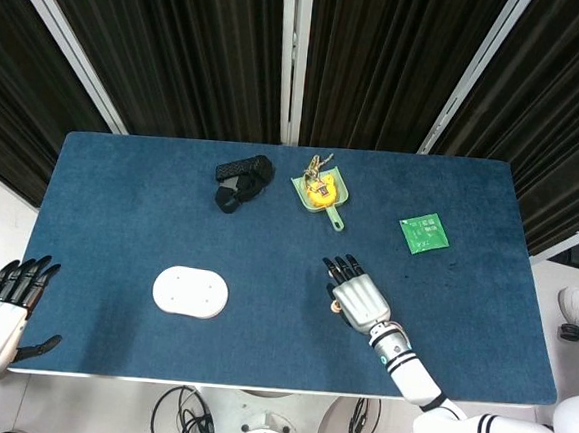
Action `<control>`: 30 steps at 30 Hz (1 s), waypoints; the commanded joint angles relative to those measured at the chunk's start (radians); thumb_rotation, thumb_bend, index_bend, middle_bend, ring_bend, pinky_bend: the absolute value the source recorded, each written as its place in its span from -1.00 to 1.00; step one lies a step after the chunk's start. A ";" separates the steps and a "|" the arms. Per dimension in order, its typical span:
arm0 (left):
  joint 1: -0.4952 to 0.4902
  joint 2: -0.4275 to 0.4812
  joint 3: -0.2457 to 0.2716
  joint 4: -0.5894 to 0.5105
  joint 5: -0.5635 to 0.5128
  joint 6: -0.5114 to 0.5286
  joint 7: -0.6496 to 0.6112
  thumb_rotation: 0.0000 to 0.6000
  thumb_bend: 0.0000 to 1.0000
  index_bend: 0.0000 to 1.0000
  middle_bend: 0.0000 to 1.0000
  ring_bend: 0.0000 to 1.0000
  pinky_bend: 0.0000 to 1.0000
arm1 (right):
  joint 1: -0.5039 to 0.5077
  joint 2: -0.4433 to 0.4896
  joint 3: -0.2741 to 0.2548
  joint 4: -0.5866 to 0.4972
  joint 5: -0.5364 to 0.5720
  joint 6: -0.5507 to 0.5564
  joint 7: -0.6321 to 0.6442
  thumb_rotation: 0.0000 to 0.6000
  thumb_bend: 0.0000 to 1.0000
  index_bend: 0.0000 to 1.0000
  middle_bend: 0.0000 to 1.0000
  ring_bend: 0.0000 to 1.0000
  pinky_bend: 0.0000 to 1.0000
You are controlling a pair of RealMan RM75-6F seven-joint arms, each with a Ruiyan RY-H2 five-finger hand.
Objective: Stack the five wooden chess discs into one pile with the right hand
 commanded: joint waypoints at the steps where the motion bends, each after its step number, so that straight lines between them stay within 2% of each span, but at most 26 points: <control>1: 0.000 0.000 0.000 0.000 0.001 0.000 0.000 1.00 -0.88 -1.00 -1.00 -1.00 -1.00 | 0.000 0.004 -0.001 -0.006 0.002 0.000 0.002 1.00 -0.43 0.10 -0.97 -1.00 -1.00; 17: -0.001 -0.001 -0.001 0.001 0.001 -0.001 0.000 1.00 -0.88 -1.00 -1.00 -1.00 -1.00 | 0.002 0.006 -0.010 -0.007 0.009 -0.003 0.004 1.00 -0.44 0.07 -0.97 -1.00 -1.00; 30: 0.000 0.000 0.000 0.003 0.003 0.002 -0.006 1.00 -0.88 -1.00 -1.00 -1.00 -1.00 | 0.005 0.004 -0.015 0.001 0.005 -0.008 0.020 1.00 -0.46 -0.12 -0.97 -1.00 -1.00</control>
